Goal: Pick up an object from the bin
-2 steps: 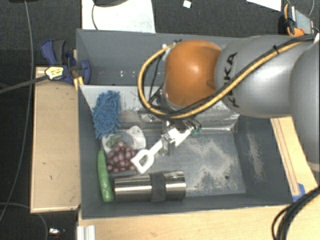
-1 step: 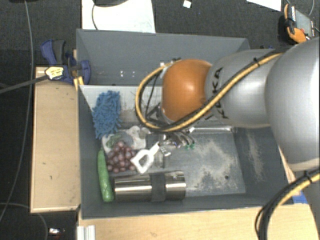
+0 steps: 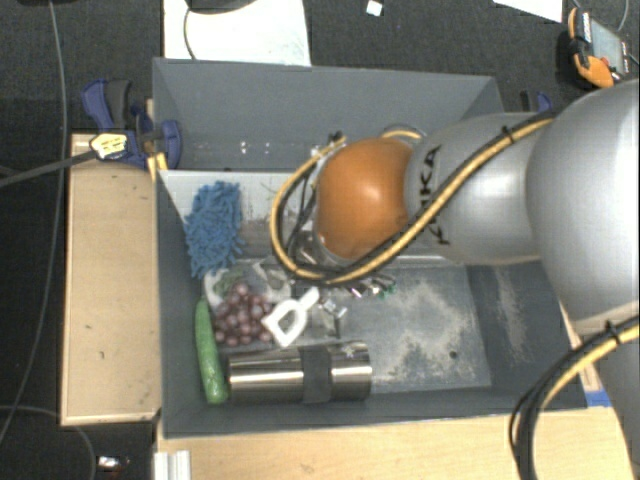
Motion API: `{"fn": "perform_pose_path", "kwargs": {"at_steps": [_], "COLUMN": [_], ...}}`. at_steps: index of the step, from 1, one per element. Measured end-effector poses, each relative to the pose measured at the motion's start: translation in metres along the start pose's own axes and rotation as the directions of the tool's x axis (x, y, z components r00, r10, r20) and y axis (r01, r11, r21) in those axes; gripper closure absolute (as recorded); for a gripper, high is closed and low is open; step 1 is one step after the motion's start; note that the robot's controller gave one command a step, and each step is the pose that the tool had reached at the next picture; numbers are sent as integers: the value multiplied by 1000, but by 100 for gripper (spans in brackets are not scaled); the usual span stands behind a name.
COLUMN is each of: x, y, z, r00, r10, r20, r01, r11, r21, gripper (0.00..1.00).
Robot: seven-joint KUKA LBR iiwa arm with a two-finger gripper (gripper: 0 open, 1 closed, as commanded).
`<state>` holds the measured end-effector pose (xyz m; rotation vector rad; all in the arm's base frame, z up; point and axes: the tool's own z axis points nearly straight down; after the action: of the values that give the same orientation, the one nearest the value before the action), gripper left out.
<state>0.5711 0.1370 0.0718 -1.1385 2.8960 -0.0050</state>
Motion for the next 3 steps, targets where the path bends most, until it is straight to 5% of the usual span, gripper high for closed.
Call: {"fn": "perform_pose_path", "kwargs": {"at_steps": [1, 3], "x": [-7, -7], "y": [6, 6], "z": [-3, -5], "r00": [967, 967], "r10": [253, 255], "r20": [-9, -8], "r01": [-254, -255], "r11": [967, 967], "r21": [-6, -6], "gripper": [100, 100]}}
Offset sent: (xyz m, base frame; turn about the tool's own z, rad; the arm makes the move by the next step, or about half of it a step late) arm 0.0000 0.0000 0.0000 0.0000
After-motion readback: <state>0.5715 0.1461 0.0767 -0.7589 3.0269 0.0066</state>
